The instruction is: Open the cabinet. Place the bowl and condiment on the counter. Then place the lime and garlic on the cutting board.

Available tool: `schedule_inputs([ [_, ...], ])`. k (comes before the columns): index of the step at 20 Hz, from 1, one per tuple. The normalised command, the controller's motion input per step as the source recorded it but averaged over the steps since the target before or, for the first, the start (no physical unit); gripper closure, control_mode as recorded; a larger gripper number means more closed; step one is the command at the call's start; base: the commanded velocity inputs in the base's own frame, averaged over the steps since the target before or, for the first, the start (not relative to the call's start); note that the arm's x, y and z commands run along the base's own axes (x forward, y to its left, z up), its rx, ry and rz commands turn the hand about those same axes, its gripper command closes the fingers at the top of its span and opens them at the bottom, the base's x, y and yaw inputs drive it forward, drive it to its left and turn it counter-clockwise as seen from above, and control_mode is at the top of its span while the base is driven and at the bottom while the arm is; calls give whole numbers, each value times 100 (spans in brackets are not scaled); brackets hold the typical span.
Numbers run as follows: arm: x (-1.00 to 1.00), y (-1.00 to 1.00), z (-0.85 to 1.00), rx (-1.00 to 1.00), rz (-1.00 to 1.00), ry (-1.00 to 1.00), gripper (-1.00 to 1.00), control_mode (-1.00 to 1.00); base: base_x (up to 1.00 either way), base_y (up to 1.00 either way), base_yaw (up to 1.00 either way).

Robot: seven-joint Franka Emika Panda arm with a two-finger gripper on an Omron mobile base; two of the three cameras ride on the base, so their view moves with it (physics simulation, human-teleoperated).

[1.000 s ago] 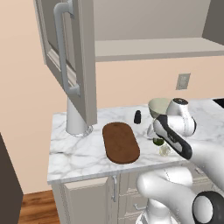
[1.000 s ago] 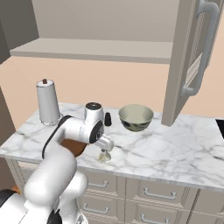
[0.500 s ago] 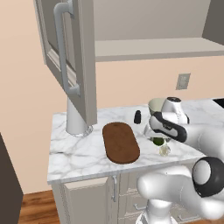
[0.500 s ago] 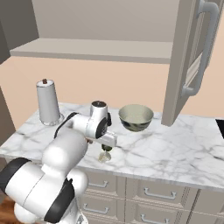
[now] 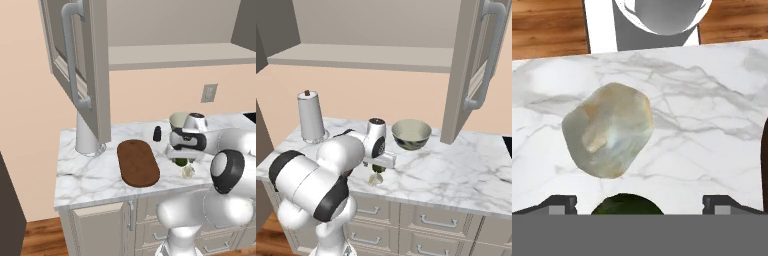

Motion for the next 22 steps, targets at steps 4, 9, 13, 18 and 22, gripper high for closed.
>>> schedule_inputs([
  [4,33,0,-20,0,0,0,-100,-100,0,0,0],
  [9,34,-2,-14,0,0,0,-100,-100,0,0,0],
  [13,7,-9,-14,0,2,0,100,-100,0,0,0],
  [18,-18,0,-14,0,1,0,100,-100,0,0,0],
  [22,-25,2,2,0,0,-1,100,-100,0,0,0],
])
